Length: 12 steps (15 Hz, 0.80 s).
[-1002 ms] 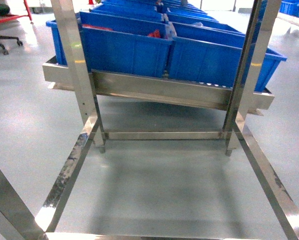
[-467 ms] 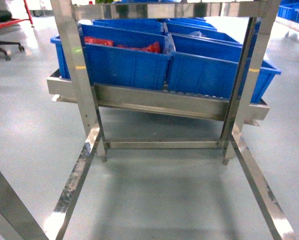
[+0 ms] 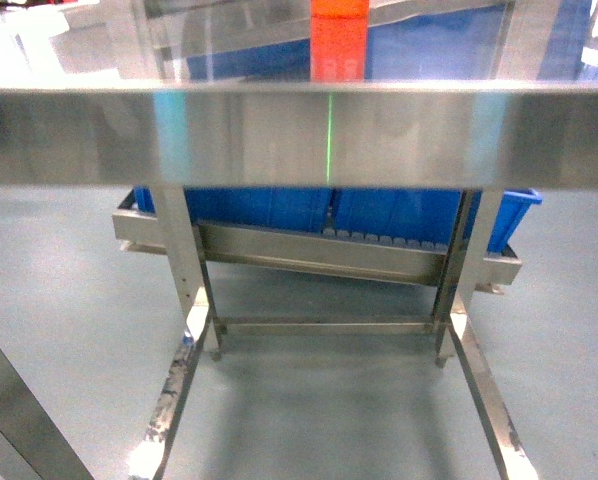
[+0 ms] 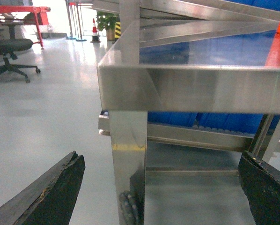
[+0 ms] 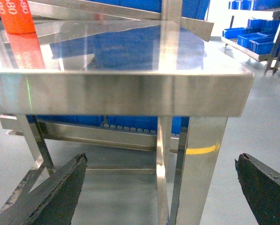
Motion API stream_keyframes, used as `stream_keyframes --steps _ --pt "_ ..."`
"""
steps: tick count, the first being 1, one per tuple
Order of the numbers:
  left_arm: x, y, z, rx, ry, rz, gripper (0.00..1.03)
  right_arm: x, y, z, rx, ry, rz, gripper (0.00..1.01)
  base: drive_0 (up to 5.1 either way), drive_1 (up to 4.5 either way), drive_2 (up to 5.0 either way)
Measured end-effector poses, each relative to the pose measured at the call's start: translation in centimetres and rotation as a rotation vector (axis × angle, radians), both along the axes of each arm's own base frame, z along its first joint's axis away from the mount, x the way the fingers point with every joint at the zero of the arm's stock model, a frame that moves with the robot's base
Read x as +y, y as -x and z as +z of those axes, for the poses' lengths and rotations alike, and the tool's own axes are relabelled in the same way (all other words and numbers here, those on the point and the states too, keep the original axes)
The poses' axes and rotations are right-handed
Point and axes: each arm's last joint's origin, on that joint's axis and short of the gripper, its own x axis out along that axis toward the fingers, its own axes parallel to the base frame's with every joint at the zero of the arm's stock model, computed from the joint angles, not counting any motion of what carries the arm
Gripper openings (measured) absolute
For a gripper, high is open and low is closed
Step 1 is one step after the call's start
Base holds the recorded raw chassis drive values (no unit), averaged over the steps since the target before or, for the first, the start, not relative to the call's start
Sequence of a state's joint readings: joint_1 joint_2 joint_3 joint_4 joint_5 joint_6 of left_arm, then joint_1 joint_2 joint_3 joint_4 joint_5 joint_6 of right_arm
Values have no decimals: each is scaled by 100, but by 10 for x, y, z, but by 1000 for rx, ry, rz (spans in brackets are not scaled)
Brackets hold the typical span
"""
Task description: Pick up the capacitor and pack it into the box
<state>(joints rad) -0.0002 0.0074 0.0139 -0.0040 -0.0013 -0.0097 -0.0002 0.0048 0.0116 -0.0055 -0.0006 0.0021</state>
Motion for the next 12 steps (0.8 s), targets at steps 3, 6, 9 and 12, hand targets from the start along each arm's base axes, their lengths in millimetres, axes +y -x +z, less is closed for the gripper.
stream_keyframes --steps 3,6,9,12 --pt "0 0 0 0 0 -2 98 0 0 0 0 -2 -1 98 0 0 0" --pt "0 0 0 0 0 -1 98 0 0 0 0 0 0 98 0 0 0" --pt "0 0 0 1 0 -2 98 0 0 0 0 -2 -1 98 0 0 0" --pt "0 0 0 -2 0 -1 98 0 0 0 -4 0 -1 98 0 0 0"
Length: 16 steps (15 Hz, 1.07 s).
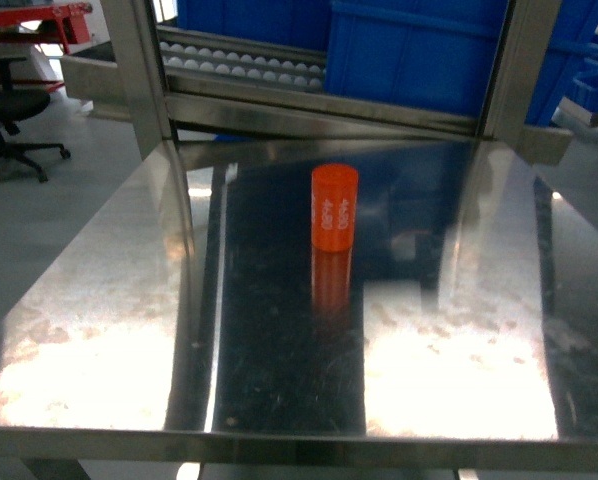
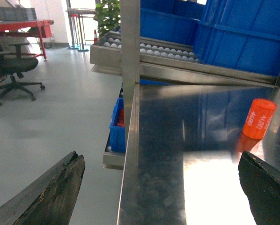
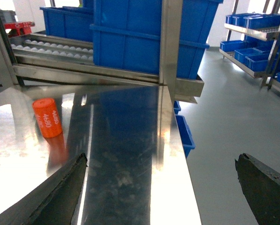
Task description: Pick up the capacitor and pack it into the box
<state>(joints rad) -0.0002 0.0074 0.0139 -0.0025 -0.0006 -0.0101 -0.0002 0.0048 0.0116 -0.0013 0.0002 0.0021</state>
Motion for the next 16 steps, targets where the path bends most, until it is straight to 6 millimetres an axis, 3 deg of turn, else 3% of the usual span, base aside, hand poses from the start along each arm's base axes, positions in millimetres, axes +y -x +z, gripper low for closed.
stream_keyframes --steps 16 --pt "0 0 0 1 0 0 98 0 0 0 4 -1 0 98 0 0 0"
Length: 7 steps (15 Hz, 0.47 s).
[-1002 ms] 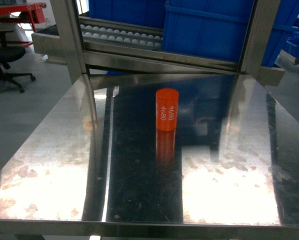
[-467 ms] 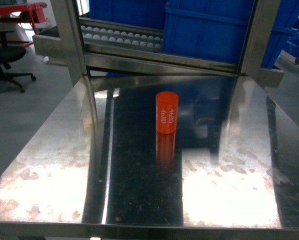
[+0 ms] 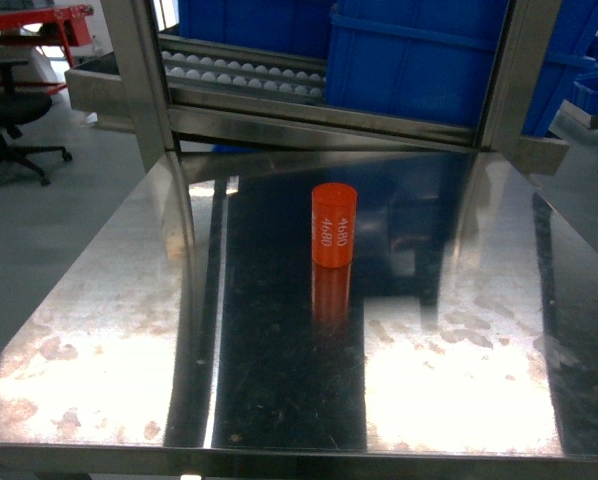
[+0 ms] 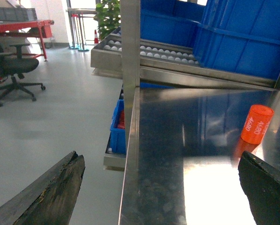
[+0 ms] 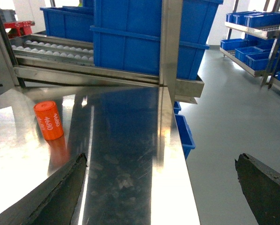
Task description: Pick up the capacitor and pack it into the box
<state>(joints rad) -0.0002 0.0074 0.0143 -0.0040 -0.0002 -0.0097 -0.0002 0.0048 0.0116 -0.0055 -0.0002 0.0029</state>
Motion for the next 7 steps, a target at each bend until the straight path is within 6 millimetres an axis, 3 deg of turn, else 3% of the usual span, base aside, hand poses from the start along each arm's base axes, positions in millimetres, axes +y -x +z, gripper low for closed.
stream_keyframes --steps 1,2,3,5,6,7 --pt "0 0 0 0 0 1 98 0 0 0 0 0 0 98 0 0 0" --pt "2 -5 4 -24 16 114 98 0 0 0 0 0 -1 98 0 0 0" --pt "12 -19 12 -30 19 200 98 0 0 0 -1 0 2 98 0 0 0" --pt "25 -66 36 -63 29 136 98 0 0 0 0 0 0 98 0 0 0" --pt "25 -105 51 -108 24 65 98 0 0 0 -1 0 0 98 0 0 0" --pt "24 -139 54 -113 28 22 98 0 0 0 0 0 0 98 0 0 0"
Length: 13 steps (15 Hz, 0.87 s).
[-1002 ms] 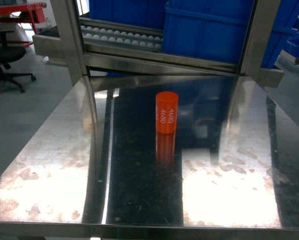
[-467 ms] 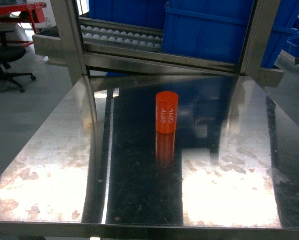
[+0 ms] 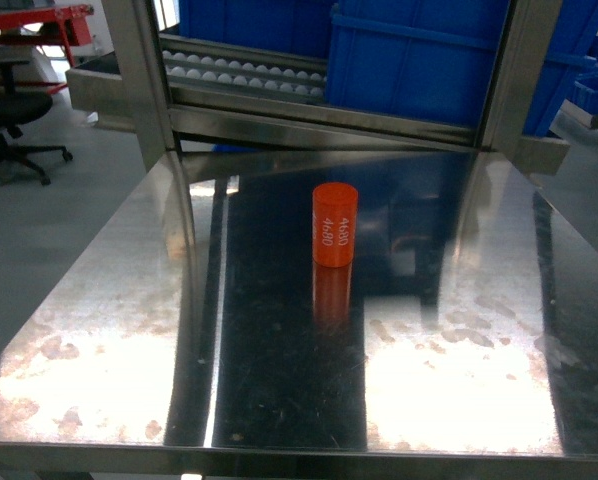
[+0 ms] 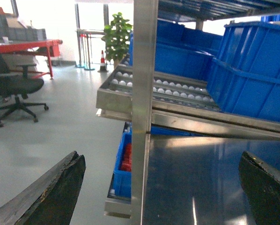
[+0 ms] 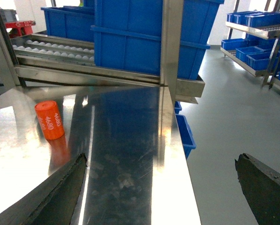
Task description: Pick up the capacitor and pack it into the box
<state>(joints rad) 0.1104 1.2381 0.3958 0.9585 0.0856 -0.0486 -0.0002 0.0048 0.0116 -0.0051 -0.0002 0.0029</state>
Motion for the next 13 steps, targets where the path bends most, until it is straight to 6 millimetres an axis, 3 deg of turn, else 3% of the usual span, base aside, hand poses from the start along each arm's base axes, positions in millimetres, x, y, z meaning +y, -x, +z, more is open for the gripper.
stream_keyframes --steps 3,5,7,10,13 --pt "-28 -97 -28 183 21 -155 98 0 0 0 0 0 0 98 0 0 0" --pt "-68 -142 -27 180 20 -277 98 0 0 0 0 0 0 98 0 0 0" --pt "-111 -164 -22 174 20 -391 98 0 0 0 0 0 0 98 0 0 0" --pt "-164 -175 -25 214 25 -551 98 0 0 0 0 0 0 98 0 0 0" --pt "-186 -182 -47 248 19 -619 98 0 0 0 0 0 0 98 0 0 0"
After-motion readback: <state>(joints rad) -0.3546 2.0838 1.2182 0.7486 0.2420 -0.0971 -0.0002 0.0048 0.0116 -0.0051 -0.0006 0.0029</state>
